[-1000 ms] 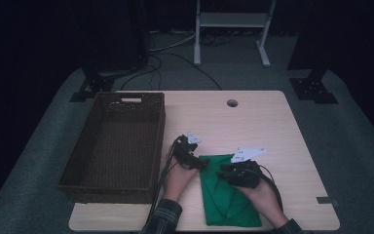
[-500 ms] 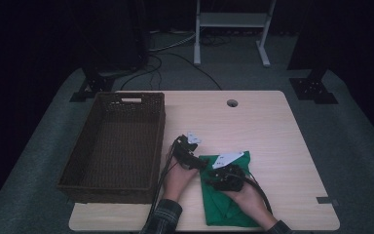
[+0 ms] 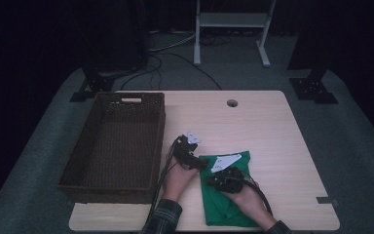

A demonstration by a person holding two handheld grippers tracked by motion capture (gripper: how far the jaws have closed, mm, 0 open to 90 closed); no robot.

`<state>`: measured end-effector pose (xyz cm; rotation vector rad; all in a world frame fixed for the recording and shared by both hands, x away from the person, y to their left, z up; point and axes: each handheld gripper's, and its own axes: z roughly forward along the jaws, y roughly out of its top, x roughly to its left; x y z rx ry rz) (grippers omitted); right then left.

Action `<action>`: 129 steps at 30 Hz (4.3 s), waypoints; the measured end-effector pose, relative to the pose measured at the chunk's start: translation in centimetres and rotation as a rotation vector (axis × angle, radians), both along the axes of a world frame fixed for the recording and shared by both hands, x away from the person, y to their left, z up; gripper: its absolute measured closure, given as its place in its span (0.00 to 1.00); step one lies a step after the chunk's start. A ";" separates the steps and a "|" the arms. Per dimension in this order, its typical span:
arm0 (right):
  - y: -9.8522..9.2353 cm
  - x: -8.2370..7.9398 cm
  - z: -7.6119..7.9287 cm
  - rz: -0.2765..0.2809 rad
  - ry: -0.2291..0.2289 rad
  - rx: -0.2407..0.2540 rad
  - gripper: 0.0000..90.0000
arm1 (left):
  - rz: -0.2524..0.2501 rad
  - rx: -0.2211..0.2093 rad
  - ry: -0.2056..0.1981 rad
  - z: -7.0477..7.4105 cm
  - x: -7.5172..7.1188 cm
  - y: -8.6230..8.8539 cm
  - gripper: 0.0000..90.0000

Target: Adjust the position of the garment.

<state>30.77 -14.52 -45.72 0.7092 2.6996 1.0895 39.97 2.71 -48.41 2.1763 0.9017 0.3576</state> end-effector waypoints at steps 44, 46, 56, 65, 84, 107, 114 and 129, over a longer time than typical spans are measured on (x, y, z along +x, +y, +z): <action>-7.7 -4.7 2.5 -0.084 -0.037 0.074 0.96 | -0.002 0.000 -0.001 0.0 0.0 0.0 0.00; -8.2 -5.0 2.5 -0.089 -0.038 0.075 0.96 | -0.002 -0.001 -0.001 0.0 0.0 0.0 0.00; -10.1 -6.4 2.4 -0.121 -0.036 0.082 0.96 | -0.002 0.000 -0.001 0.0 0.0 0.0 0.00; -11.6 -7.9 1.5 -0.141 -0.011 0.069 0.96 | -0.002 0.000 -0.001 0.0 0.0 0.0 0.00; -12.5 -8.9 -1.1 -0.135 0.009 0.039 0.57 | -0.001 0.002 -0.001 0.0 0.0 0.0 0.00; -12.6 -2.2 1.0 -0.237 -0.027 0.107 0.00 | 0.006 0.006 0.000 0.0 0.2 0.0 0.00; -12.1 1.5 1.5 -0.233 0.003 0.092 0.00 | 0.009 0.007 0.001 0.0 1.2 0.1 0.00; -10.9 7.8 1.8 -0.288 0.014 0.056 0.00 | 0.017 0.009 0.000 0.0 2.3 0.4 0.00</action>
